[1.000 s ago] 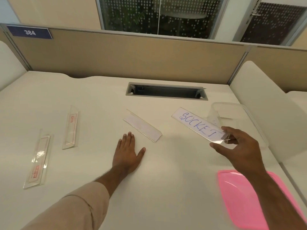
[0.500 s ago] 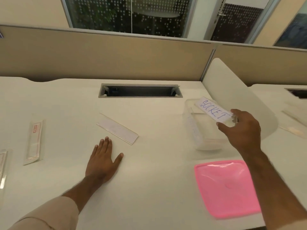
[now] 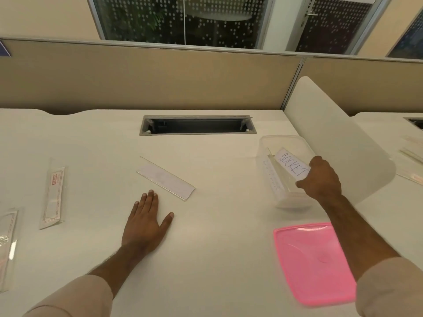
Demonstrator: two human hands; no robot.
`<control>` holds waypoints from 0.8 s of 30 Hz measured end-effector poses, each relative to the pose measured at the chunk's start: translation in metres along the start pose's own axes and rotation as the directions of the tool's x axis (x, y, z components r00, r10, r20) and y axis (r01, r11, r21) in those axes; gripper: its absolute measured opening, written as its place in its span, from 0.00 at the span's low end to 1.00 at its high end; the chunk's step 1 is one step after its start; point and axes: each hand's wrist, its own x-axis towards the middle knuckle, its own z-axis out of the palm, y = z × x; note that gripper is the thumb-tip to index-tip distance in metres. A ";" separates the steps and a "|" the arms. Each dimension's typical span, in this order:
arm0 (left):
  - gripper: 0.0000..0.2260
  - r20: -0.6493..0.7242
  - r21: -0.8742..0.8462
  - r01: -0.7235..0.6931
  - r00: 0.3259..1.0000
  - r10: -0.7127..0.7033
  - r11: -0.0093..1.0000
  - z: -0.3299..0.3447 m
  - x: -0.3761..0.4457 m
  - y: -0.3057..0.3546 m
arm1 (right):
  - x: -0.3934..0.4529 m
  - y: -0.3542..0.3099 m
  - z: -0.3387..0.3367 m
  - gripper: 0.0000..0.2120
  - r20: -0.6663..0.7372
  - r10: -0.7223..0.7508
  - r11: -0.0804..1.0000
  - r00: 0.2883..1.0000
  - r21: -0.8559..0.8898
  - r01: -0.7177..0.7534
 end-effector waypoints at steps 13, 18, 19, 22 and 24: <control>0.40 -0.001 0.006 0.004 1.000 -0.004 1.000 0.000 0.001 0.000 | 0.027 -0.008 0.017 0.17 0.417 0.143 0.971 0.897 -0.235 -0.045; 0.40 -0.004 0.014 0.003 1.000 -0.003 1.000 -0.001 0.000 0.001 | 0.029 -0.012 0.015 0.20 0.426 0.186 0.959 0.885 -0.274 -0.070; 0.40 -0.003 0.011 0.004 1.000 -0.004 1.000 -0.001 0.000 0.001 | 0.029 -0.013 0.014 0.21 0.409 0.188 0.960 0.893 -0.269 -0.079; 0.40 0.005 0.006 0.010 1.000 -0.010 1.000 -0.002 0.000 0.002 | 0.029 -0.022 0.009 0.18 0.262 0.136 0.970 0.955 -0.233 -0.074; 0.39 0.007 0.003 0.010 1.000 -0.010 1.000 -0.003 0.000 0.003 | 0.028 -0.033 0.005 0.13 0.092 0.064 0.983 0.994 -0.177 -0.047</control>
